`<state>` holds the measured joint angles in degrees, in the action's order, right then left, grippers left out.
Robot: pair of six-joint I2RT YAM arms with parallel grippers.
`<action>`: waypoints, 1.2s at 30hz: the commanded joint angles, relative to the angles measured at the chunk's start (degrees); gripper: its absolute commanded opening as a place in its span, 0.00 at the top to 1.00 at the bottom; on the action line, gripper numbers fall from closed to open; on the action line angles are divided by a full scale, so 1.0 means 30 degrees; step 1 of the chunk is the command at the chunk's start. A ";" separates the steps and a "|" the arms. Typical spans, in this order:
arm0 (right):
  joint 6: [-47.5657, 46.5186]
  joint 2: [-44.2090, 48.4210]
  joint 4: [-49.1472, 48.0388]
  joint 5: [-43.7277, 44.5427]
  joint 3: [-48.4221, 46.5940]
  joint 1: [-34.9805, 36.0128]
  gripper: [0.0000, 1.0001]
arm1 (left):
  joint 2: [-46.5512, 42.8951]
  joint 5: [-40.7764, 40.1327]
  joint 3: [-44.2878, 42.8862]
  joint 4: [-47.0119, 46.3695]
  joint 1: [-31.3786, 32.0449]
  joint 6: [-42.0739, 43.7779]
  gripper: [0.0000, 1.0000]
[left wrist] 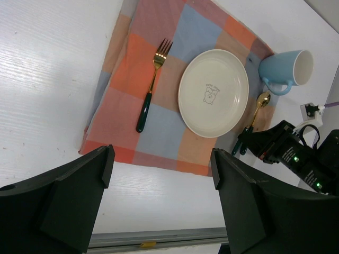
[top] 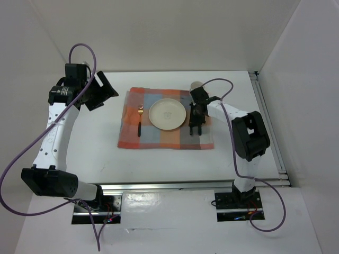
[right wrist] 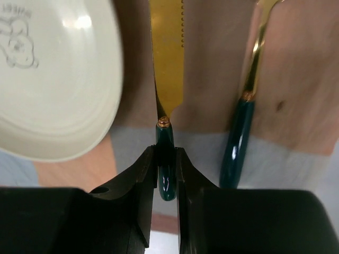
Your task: Set the dinner table for one person
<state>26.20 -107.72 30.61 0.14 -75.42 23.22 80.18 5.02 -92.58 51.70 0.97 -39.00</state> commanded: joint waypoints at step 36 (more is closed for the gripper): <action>0.1932 1.0797 0.2013 0.4608 0.3778 -0.1618 0.00 | 0.0257 0.0467 -0.0694 -0.0388 0.0086 0.0548 0.10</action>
<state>29.28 -78.96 34.61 7.68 -66.11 18.57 81.47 5.52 -92.62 51.79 1.04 -38.96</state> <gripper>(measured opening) 0.999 0.905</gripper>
